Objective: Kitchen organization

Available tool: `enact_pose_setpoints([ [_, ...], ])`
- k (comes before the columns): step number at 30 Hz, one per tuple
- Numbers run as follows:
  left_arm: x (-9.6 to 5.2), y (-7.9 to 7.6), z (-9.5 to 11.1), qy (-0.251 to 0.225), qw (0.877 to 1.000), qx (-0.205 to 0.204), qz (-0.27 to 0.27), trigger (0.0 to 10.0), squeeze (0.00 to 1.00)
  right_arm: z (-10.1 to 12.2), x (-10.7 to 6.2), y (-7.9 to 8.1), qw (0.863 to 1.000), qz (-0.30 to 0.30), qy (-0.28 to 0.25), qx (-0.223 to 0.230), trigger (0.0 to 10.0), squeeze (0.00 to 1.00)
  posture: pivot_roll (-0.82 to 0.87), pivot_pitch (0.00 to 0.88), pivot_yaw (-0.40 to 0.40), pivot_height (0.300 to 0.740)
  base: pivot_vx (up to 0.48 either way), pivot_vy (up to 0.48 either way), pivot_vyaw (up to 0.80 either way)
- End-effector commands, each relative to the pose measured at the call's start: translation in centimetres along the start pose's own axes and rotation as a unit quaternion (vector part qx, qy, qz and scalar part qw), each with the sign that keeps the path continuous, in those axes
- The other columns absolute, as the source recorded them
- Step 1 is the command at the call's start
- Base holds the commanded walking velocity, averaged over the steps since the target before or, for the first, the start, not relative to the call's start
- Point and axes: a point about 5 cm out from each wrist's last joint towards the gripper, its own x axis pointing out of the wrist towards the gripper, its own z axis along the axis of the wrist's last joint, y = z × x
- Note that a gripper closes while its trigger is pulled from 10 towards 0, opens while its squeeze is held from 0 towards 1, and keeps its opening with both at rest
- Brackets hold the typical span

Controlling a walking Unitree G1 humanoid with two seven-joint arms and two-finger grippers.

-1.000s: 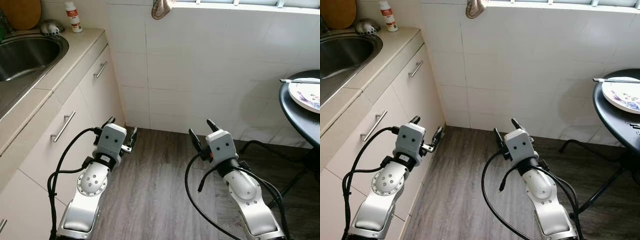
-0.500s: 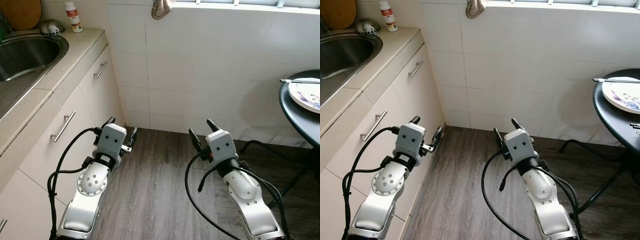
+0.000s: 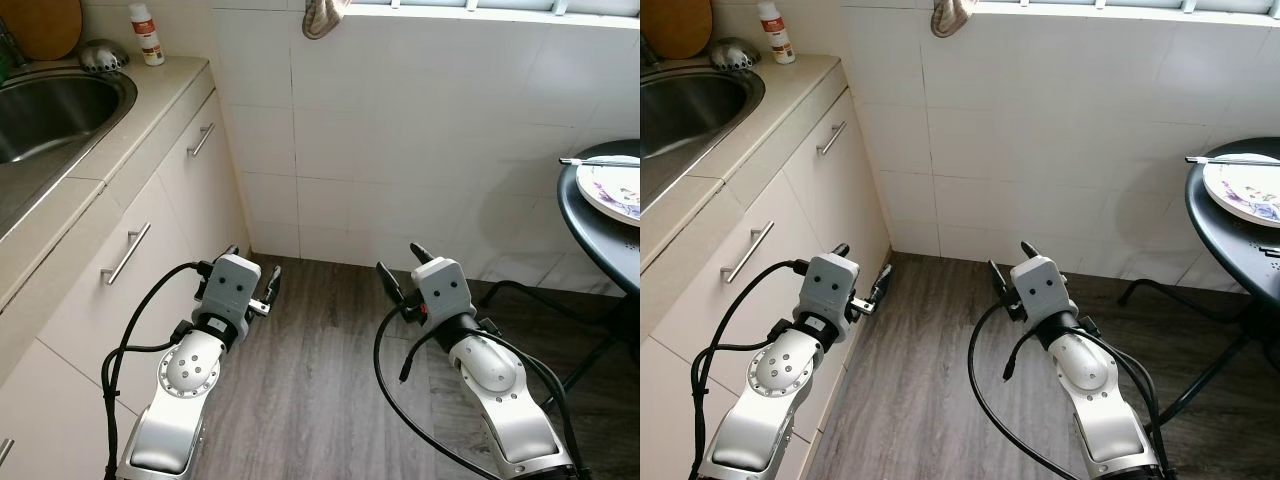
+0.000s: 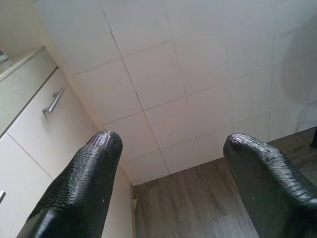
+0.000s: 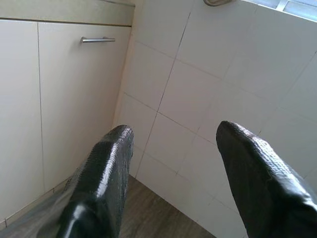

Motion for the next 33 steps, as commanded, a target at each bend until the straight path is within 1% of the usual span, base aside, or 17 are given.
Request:
enact_pose_setpoints([
  [1,0.1,-0.2,0.0,0.0,1.0,0.008,-0.008,10.0,0.0,-0.3,-0.1,-0.2,1.0,0.002,0.008,0.006,10.0,0.0,-0.04,0.0,-0.013,0.74,0.0,0.0,0.0],
  [6,0.0,-0.2,0.3,-0.011,1.0,0.015,-0.004,10.0,0.0,-0.2,-0.3,-0.2,1.0,-0.002,0.003,0.004,10.0,0.0,-0.04,0.0,-0.01,0.74,0.0,0.0,0.0],
  [7,0.0,-0.1,0.4,-0.016,1.0,0.014,0.001,10.0,0.0,-0.1,-0.2,-0.3,1.0,-0.004,0.0,0.002,10.0,0.0,-0.04,0.0,-0.008,0.74,0.0,0.0,0.0],
  [8,0.2,0.4,0.8,-0.026,0.999,0.022,0.021,10.0,0.0,0.2,-0.1,-0.5,1.0,-0.007,-0.007,-0.009,10.0,0.0,-0.04,0.0,-0.008,0.74,0.0,0.0,0.0],
  [11,0.4,0.8,1.2,-0.038,0.998,0.03,0.041,10.0,0.0,0.6,0.1,-0.8,0.999,-0.018,-0.009,-0.03,10.0,0.0,-0.04,0.0,-0.005,0.74,0.0,0.0,0.0],
  [12,0.5,0.9,1.3,-0.044,0.998,0.025,0.044,10.0,0.0,0.6,0.2,-0.9,0.999,-0.022,-0.009,-0.037,10.0,0.0,-0.04,0.0,-0.004,0.74,0.0,0.0,0.0],
  [14,0.5,1.0,1.4,-0.047,0.998,0.021,0.045,10.0,0.0,0.7,0.3,-1.0,0.999,-0.023,-0.01,-0.04,10.0,0.0,-0.04,0.0,-0.004,0.74,0.0,0.0,0.0],
  [15,0.5,0.9,1.6,-0.06,0.997,0.027,0.048,10.0,0.0,0.6,0.4,-1.2,0.999,-0.027,-0.004,-0.033,10.0,0.0,-0.04,0.0,-0.005,0.74,0.0,0.0,0.0],
  [18,0.4,0.9,1.7,-0.065,0.997,0.023,0.046,10.0,0.0,0.5,0.5,-1.2,0.999,-0.027,-0.002,-0.029,10.0,0.0,-0.04,0.0,-0.005,0.74,0.0,0.0,0.0],
  [22,0.5,0.8,1.6,-0.062,0.997,0.03,0.041,10.0,0.0,0.6,0.6,-1.2,0.999,-0.028,0.001,-0.028,10.0,0.0,-0.04,0.0,-0.006,0.74,0.0,0.0,-0.8],
  [27,0.6,0.7,1.6,-0.068,0.997,0.029,0.033,10.0,0.0,0.8,0.8,-1.2,0.998,-0.027,-0.003,-0.048,10.0,0.0,-0.04,0.0,-0.005,0.74,0.0,0.0,-0.57],
  [30,0.6,0.6,1.7,-0.07,0.997,0.025,0.019,10.0,0.0,1.0,0.8,-1.1,0.998,-0.022,-0.007,-0.065,10.0,0.0,-0.04,0.0,-0.005,0.74,0.0,0.0,0.0],
  [33,0.5,0.5,1.6,-0.068,0.997,0.028,0.02,10.0,0.0,1.2,0.8,-1.0,0.997,-0.019,-0.013,-0.076,10.0,0.0,-0.04,0.0,-0.005,0.74,0.0,-0.472,0.0],
])
